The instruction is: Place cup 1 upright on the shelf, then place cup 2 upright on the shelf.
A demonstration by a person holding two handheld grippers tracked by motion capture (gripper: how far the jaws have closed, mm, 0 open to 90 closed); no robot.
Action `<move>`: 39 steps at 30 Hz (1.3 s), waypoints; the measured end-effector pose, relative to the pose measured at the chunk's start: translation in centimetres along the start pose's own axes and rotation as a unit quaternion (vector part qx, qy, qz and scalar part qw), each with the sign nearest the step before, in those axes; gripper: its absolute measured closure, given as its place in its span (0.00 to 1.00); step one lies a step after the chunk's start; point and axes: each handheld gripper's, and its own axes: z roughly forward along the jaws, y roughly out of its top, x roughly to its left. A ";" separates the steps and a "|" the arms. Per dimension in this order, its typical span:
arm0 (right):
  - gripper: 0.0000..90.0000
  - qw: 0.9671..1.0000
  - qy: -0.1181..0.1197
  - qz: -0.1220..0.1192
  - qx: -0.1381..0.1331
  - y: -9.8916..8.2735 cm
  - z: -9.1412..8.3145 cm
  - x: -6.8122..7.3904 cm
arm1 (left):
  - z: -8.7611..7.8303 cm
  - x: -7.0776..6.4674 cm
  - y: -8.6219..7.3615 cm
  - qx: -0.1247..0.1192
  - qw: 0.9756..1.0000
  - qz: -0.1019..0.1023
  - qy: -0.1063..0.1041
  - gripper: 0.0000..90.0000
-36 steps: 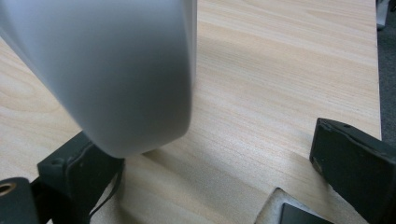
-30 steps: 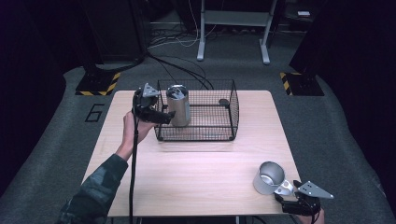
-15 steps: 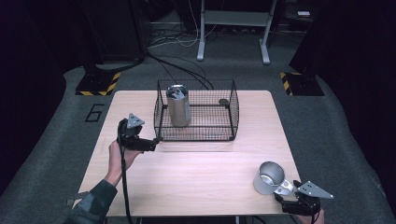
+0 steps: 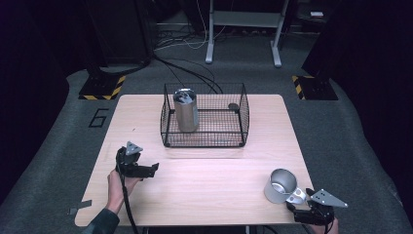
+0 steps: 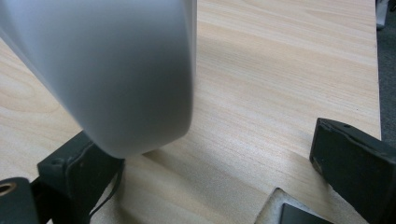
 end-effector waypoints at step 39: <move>0.00 0.998 0.045 0.004 0.052 3.6 -2.2 1.3 | 2.8 -0.3 -5.6 0.005 1.000 -0.008 0.024 0.00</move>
